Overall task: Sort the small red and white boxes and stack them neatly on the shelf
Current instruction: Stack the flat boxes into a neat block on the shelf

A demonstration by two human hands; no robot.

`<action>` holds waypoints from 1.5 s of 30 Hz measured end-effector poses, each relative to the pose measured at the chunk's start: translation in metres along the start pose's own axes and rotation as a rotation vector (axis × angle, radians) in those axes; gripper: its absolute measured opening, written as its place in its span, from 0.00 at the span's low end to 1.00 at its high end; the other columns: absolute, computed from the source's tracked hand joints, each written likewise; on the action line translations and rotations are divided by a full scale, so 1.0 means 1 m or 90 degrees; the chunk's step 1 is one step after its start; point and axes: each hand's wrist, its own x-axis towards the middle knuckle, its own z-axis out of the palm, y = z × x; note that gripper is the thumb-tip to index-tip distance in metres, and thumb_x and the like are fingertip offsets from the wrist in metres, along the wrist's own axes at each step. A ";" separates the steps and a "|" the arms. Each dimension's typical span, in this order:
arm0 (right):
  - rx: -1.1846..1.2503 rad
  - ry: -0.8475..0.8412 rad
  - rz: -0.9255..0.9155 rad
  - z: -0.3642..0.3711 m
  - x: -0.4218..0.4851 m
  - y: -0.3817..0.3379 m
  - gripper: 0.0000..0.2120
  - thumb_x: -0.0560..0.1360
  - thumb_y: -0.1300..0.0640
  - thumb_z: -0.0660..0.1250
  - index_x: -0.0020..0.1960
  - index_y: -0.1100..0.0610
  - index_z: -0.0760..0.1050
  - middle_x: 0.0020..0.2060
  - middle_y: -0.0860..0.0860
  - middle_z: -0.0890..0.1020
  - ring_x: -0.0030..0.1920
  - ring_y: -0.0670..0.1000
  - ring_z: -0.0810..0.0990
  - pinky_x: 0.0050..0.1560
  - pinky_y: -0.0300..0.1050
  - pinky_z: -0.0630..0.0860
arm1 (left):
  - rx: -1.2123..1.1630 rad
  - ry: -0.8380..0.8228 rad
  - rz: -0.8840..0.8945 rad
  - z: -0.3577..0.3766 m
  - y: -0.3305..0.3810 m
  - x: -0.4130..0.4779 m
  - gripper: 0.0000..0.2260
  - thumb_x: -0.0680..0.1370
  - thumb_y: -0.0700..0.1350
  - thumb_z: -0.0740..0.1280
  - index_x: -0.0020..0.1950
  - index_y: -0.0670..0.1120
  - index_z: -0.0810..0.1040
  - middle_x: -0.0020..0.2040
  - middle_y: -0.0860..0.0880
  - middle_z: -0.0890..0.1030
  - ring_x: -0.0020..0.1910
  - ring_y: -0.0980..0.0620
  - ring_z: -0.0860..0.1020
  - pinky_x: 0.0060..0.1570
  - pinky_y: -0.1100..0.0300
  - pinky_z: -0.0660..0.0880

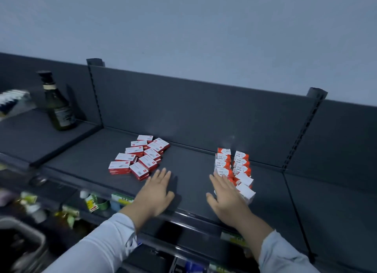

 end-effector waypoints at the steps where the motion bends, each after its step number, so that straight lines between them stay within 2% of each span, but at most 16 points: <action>1: -0.002 -0.010 -0.017 0.003 0.001 -0.003 0.29 0.82 0.46 0.51 0.80 0.50 0.47 0.80 0.45 0.47 0.79 0.47 0.43 0.75 0.44 0.40 | 0.005 0.000 -0.012 -0.002 -0.005 -0.006 0.31 0.81 0.50 0.56 0.80 0.45 0.46 0.80 0.46 0.44 0.79 0.48 0.43 0.77 0.52 0.44; 5: 0.000 -0.050 -0.053 0.023 0.003 -0.015 0.29 0.83 0.47 0.51 0.80 0.51 0.46 0.80 0.46 0.47 0.79 0.48 0.42 0.78 0.47 0.41 | 0.005 0.009 -0.073 -0.001 -0.029 -0.031 0.31 0.82 0.50 0.56 0.80 0.45 0.45 0.80 0.46 0.44 0.79 0.49 0.43 0.76 0.52 0.44; 9: 0.006 -0.080 -0.084 0.039 0.003 -0.031 0.29 0.83 0.49 0.51 0.80 0.52 0.46 0.80 0.47 0.47 0.79 0.48 0.42 0.78 0.47 0.41 | -0.003 0.001 -0.126 0.002 -0.054 -0.049 0.31 0.82 0.51 0.55 0.80 0.46 0.44 0.80 0.47 0.43 0.79 0.49 0.43 0.76 0.52 0.43; 14: 0.017 -0.092 -0.094 0.049 0.014 -0.050 0.29 0.83 0.49 0.51 0.80 0.53 0.46 0.80 0.47 0.47 0.79 0.47 0.42 0.78 0.47 0.41 | -0.019 0.021 -0.140 -0.006 -0.079 -0.045 0.31 0.81 0.51 0.55 0.80 0.46 0.44 0.80 0.47 0.43 0.79 0.49 0.43 0.76 0.51 0.43; 25: 0.061 -0.048 -0.031 0.078 0.077 -0.137 0.29 0.82 0.51 0.52 0.80 0.53 0.47 0.80 0.48 0.50 0.79 0.49 0.45 0.79 0.48 0.45 | -0.022 0.017 -0.058 -0.042 -0.166 0.001 0.30 0.81 0.48 0.55 0.80 0.44 0.46 0.81 0.47 0.46 0.79 0.48 0.44 0.76 0.52 0.44; 30: 0.090 -0.022 -0.007 0.103 0.101 -0.177 0.25 0.81 0.50 0.53 0.77 0.52 0.55 0.76 0.48 0.61 0.78 0.55 0.55 0.77 0.55 0.54 | -0.017 -0.023 0.001 -0.051 -0.211 0.022 0.30 0.82 0.48 0.55 0.80 0.46 0.44 0.81 0.48 0.45 0.79 0.50 0.43 0.76 0.53 0.43; 34: 0.076 -0.029 0.071 0.113 0.110 -0.193 0.28 0.83 0.49 0.52 0.80 0.54 0.48 0.80 0.49 0.52 0.79 0.51 0.48 0.78 0.50 0.47 | -0.022 -0.056 0.063 -0.058 -0.231 0.034 0.31 0.81 0.48 0.56 0.80 0.46 0.44 0.81 0.48 0.45 0.79 0.49 0.44 0.76 0.53 0.44; 40: 0.057 -0.038 0.134 0.125 0.110 -0.206 0.31 0.83 0.48 0.53 0.80 0.54 0.44 0.80 0.48 0.49 0.79 0.52 0.46 0.79 0.52 0.47 | -0.038 -0.087 0.108 -0.055 -0.244 0.046 0.34 0.79 0.44 0.61 0.80 0.46 0.45 0.81 0.49 0.46 0.79 0.49 0.44 0.77 0.52 0.45; 45: 0.020 -0.037 0.108 0.127 0.117 -0.205 0.31 0.83 0.49 0.57 0.80 0.55 0.46 0.80 0.48 0.48 0.79 0.53 0.47 0.79 0.49 0.48 | -0.017 -0.062 0.119 -0.049 -0.247 0.057 0.32 0.80 0.41 0.61 0.80 0.46 0.48 0.81 0.49 0.49 0.79 0.48 0.47 0.77 0.52 0.47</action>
